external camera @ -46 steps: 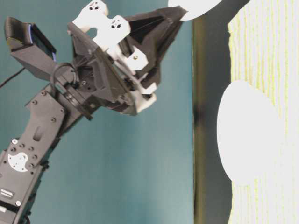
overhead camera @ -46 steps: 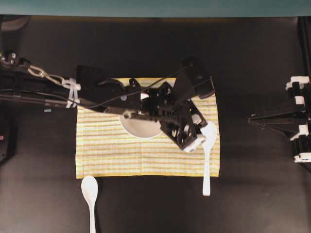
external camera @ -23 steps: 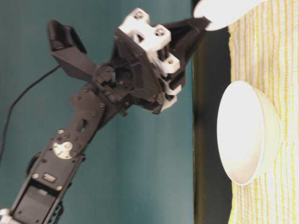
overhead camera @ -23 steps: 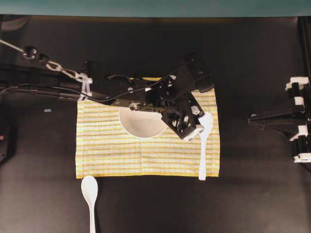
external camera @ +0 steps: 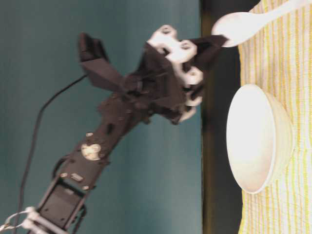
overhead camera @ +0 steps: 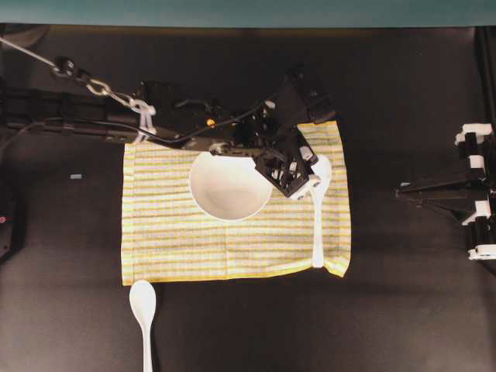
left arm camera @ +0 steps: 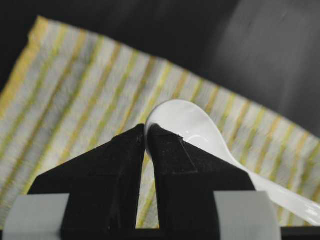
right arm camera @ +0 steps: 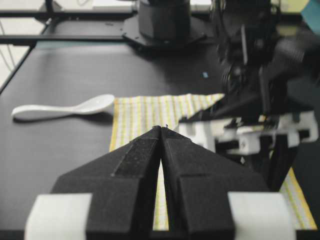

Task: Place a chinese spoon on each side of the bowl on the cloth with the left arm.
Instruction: 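Lower the spoon onto the cloth and open the left gripper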

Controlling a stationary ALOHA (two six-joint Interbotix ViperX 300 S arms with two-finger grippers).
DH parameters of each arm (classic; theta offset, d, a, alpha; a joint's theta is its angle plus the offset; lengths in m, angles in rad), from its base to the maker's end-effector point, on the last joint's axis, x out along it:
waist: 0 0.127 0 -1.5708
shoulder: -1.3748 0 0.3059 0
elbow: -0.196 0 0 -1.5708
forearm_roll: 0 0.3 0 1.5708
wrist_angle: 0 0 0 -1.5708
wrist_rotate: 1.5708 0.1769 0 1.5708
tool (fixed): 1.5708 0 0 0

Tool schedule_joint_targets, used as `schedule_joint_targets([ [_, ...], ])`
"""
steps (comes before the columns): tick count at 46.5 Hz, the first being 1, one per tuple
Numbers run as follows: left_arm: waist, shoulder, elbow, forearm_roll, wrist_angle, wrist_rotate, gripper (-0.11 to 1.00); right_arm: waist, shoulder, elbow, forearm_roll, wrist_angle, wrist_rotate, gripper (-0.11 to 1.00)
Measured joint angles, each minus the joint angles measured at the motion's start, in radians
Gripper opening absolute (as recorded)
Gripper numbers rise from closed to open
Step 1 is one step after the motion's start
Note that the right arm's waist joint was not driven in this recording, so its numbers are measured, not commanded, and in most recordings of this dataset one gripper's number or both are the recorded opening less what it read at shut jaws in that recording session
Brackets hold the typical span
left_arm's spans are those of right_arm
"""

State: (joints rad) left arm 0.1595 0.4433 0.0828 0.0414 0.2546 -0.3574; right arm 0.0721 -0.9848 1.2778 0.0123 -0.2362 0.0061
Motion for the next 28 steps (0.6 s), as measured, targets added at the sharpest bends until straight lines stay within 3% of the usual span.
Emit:
schedule_joint_targets([
  [15,-0.025,0.018,0.002,0.000,-0.034,0.008,0.06,0.000,0.000,0.002,0.000,0.000,0.000,0.01],
  [28,0.044,0.017,0.037,0.000,-0.048,-0.003,0.06,0.000,0.000,0.003,0.000,0.000,0.000,0.01],
])
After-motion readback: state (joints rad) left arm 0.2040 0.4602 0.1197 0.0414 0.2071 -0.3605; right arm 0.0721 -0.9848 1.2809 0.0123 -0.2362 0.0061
